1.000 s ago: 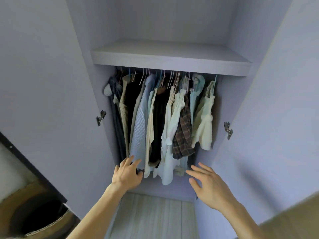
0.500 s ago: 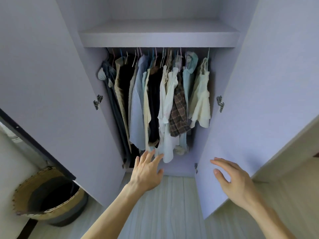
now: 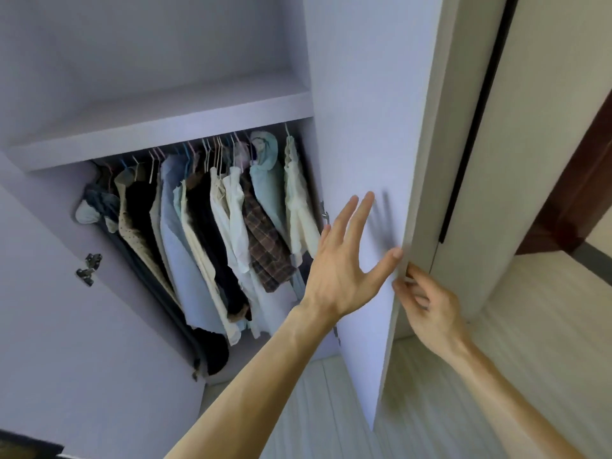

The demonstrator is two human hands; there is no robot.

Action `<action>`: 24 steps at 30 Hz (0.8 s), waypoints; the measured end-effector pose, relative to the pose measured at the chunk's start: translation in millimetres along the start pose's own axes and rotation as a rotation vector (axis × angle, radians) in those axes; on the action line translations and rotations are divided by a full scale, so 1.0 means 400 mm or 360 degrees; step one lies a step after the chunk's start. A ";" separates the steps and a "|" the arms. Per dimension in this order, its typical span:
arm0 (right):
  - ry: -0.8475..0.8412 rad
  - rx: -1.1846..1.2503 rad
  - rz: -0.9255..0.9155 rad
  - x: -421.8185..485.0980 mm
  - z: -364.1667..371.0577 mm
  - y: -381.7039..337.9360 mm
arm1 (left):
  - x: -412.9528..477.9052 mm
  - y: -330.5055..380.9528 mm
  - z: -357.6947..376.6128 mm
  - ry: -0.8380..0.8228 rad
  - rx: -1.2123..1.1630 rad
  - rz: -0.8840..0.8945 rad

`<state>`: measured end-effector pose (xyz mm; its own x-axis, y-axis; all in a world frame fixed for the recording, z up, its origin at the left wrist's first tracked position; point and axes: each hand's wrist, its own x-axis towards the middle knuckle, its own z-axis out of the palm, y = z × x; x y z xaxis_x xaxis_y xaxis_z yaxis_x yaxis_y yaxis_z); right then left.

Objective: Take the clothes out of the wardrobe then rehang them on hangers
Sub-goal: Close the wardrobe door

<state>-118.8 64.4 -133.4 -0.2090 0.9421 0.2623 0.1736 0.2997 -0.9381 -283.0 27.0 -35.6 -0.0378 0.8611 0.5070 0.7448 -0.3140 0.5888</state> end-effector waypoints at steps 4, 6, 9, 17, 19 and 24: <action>-0.0110 -0.0005 -0.0080 0.001 -0.004 0.022 | 0.048 0.030 0.034 0.0172 -0.0019 0.0122; -0.0125 -0.0016 -0.0100 -0.004 0.001 0.032 | 0.048 0.029 0.041 0.0233 -0.0009 0.0109; -0.0132 -0.0058 -0.0215 -0.004 0.020 0.032 | 0.034 0.022 0.033 0.0289 0.0006 0.0041; -0.0264 -0.0298 -0.0574 0.027 0.153 0.021 | -0.063 -0.051 -0.064 0.0537 0.0278 -0.0211; -0.0336 -0.0398 -0.0691 0.045 0.201 0.020 | -0.091 -0.081 -0.097 0.0546 0.0268 -0.0353; -0.0483 -0.0505 -0.0967 0.142 0.339 -0.007 | -0.122 -0.164 -0.191 0.0781 0.0171 -0.0647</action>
<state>-261.5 96.8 -146.6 -0.6051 0.5274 0.5965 0.2022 0.8264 -0.5255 -381.0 -24.7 -50.9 -0.6123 0.6118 0.5008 0.6684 0.0622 0.7412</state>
